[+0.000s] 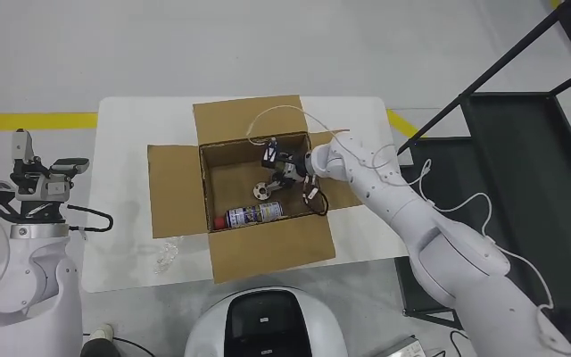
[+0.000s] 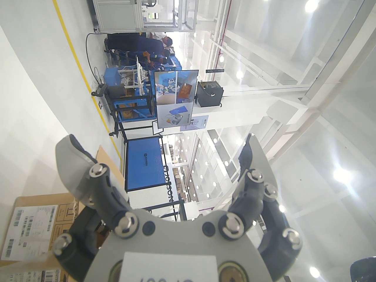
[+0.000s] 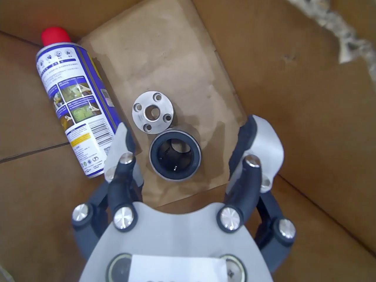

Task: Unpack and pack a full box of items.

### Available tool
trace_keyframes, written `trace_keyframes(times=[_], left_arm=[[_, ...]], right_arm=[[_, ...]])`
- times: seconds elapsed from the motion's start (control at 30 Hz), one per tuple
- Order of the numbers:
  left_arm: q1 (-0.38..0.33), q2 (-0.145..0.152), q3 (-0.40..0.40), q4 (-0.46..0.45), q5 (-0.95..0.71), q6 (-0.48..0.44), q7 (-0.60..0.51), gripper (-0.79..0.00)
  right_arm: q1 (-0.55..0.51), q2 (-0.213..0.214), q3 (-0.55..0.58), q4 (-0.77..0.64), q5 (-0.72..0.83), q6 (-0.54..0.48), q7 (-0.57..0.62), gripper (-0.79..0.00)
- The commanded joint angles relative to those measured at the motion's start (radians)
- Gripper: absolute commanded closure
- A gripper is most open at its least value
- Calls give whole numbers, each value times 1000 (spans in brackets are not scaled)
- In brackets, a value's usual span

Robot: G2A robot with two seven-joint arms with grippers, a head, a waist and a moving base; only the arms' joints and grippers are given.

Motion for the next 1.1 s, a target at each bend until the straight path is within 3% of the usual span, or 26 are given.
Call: trace_keyframes(times=[0.0, 0.27, 0.5, 0.77, 0.93, 1.07], left_arm=[[0, 0, 0, 0, 0, 0, 0, -785], [0, 0, 0, 0, 0, 0, 0, -785], [0, 0, 0, 0, 0, 0, 0, -785], [2, 0, 2, 0, 1, 2, -5, -785], [19, 16, -6, 27, 60, 13, -230, -785], [13, 31, -27, 57, 41, 58, -430, -785]], right_arm=[[1, 7, 12, -30, -4, -19, 2, -785], [-86, 93, 142, -316, 51, -205, 52, -785], [-288, 197, 350, -597, 270, -191, 215, -785], [-513, 279, 581, -759, 579, -45, 349, -785], [-620, 305, 696, -813, 709, 28, 339, -785], [-633, 309, 708, -827, 710, 36, 346, -785]])
